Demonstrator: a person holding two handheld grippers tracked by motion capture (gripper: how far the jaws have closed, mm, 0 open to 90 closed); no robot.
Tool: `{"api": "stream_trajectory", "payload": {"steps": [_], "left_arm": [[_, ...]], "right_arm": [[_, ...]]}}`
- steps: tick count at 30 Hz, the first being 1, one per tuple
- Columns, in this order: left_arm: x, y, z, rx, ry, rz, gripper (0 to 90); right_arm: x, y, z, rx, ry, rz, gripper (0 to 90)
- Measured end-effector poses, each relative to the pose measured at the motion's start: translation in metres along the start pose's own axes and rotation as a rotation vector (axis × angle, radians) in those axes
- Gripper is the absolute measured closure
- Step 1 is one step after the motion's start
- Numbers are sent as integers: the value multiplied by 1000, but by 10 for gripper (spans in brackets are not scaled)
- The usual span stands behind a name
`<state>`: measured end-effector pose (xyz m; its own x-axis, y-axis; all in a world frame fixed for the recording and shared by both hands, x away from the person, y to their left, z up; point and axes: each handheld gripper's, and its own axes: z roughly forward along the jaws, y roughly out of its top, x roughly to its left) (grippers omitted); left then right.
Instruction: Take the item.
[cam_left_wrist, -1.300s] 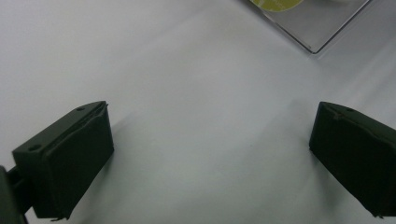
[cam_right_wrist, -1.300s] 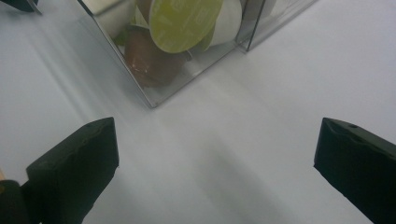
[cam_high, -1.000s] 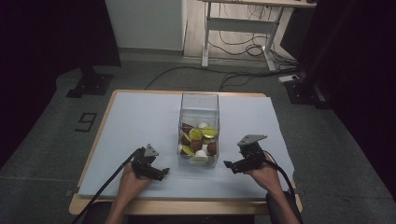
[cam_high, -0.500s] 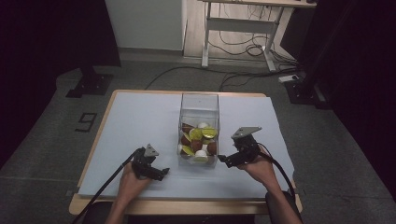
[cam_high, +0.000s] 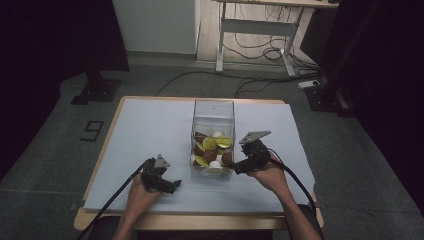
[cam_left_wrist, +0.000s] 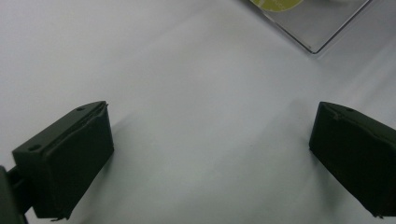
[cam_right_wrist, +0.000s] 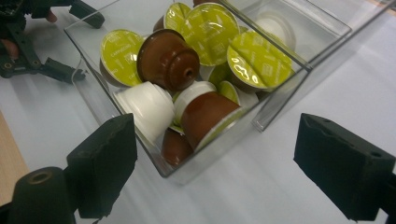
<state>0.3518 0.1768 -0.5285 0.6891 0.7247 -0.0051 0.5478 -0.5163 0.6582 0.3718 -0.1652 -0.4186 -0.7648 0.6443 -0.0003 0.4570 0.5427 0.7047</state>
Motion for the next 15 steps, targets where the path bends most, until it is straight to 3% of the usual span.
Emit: {"api": "stream_trajectory", "payload": {"steps": [15], "left_arm": [[0,0,0,-1,1,-1,0]], "right_arm": [[11,18,18,26,12,-23,171]]}}
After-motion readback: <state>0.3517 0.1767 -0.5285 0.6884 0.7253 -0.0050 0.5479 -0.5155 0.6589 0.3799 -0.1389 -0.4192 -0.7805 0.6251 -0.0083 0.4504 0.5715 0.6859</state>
